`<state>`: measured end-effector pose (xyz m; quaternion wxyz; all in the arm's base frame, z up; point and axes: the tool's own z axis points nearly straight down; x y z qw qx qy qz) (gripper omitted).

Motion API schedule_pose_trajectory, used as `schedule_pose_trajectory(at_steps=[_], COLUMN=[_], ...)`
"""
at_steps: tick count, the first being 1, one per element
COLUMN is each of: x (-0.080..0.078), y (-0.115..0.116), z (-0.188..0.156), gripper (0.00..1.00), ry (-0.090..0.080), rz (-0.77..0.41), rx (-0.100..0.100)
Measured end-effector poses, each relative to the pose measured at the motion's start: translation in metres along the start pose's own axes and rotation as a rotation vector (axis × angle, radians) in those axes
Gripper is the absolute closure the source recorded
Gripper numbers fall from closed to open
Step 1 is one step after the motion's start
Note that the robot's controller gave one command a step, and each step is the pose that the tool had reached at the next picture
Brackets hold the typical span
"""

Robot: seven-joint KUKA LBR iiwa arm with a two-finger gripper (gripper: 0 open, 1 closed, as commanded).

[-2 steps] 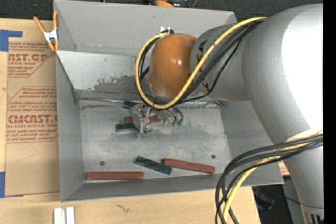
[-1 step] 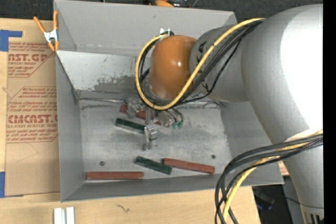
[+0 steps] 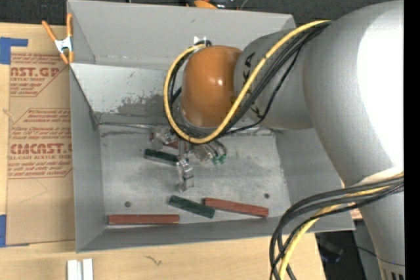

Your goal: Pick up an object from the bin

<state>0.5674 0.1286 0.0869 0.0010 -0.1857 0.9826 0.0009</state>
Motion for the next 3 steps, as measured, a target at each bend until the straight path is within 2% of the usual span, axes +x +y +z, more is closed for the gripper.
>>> schedule_pose_trajectory(at_steps=[1,2,3], x=[-0.018,-0.017,0.007], y=[0.012,0.012,-0.010], z=[0.017,0.016,-0.137], gripper=[0.00,1.00,1.00], ry=[-0.003,0.000,-0.005], rz=[-0.087,-0.087,-0.550], rx=[0.002,0.001,0.003])
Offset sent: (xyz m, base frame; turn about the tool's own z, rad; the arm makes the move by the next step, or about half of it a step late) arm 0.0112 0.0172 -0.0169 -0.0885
